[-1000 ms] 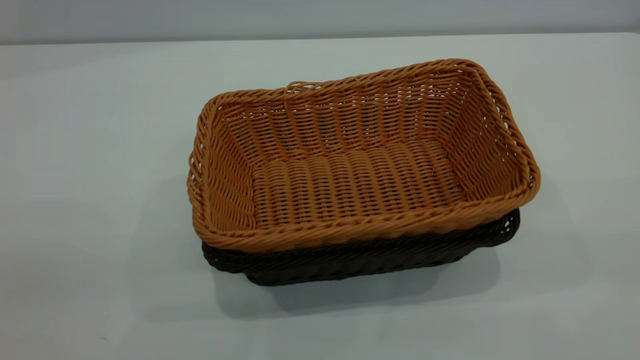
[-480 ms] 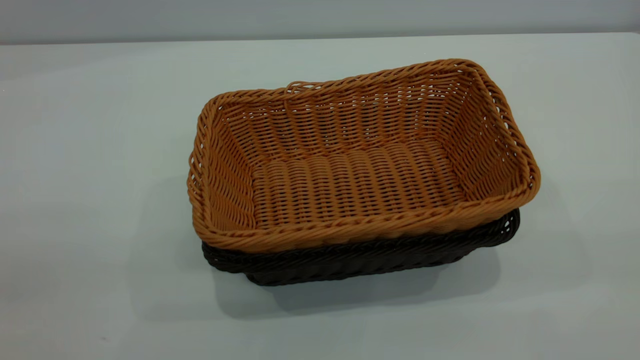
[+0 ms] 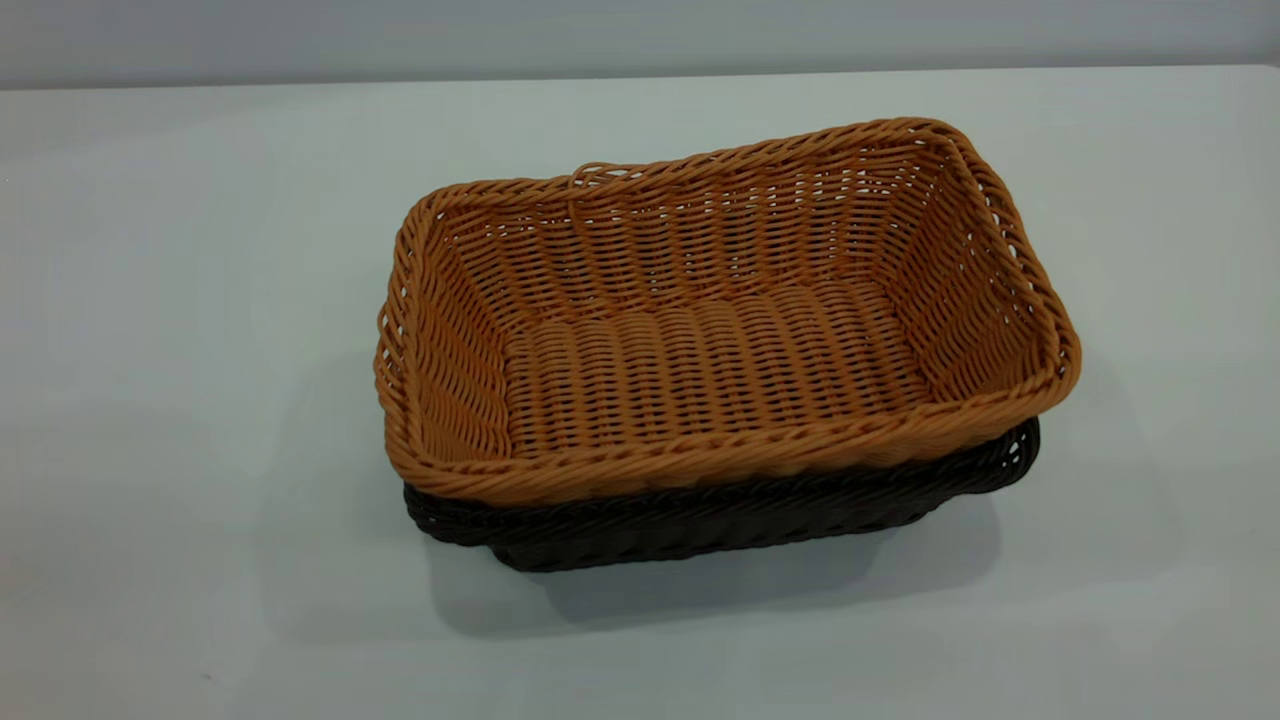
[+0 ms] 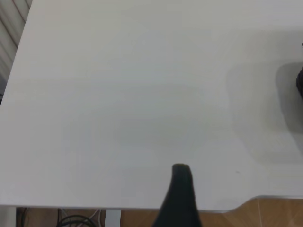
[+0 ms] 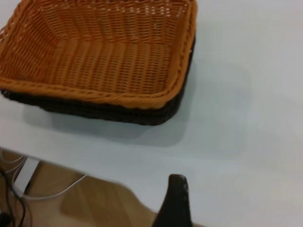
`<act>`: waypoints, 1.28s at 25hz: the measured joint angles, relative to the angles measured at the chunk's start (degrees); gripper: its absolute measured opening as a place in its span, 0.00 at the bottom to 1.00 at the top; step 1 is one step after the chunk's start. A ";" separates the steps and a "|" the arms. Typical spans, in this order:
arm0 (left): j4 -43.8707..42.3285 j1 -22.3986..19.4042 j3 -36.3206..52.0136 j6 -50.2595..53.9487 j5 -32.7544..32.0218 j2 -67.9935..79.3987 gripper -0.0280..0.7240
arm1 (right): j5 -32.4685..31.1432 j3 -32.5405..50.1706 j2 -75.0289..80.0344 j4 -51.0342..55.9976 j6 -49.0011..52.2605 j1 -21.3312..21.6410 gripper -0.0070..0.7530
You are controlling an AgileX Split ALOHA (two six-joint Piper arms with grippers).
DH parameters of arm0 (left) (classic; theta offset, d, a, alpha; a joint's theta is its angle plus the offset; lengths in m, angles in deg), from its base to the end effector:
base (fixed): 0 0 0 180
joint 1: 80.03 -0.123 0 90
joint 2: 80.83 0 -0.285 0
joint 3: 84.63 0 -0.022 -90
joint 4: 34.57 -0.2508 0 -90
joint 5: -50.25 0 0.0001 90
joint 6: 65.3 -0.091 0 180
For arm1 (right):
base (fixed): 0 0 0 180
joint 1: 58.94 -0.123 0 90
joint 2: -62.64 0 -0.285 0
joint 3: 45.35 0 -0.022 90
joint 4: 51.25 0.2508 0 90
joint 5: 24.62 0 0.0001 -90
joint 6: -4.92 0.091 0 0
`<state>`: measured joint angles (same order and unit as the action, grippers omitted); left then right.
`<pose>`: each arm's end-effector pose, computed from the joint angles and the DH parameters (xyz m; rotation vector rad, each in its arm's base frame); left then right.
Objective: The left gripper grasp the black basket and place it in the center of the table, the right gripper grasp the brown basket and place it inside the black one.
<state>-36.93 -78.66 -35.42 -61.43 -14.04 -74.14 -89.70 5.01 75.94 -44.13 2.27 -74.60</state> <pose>-0.0091 0.0036 0.2692 -0.0494 2.0964 -0.0055 0.0052 0.0121 0.2631 -0.3605 2.2245 0.2770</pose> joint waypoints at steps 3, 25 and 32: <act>0.00 0.00 0.00 0.00 0.00 0.00 0.81 | 0.00 0.00 -0.63 -0.04 0.00 5.41 0.79; -0.05 0.00 0.00 0.00 0.00 0.00 0.81 | 0.01 0.00 -6.46 -7.12 9.64 16.21 0.79; -0.05 0.00 0.00 0.00 0.00 0.00 0.81 | 0.01 0.00 -6.46 -7.12 9.64 16.21 0.79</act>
<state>-36.98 -78.66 -35.42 -61.43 -14.04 -74.14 -89.69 5.01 69.48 -51.25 11.91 -58.39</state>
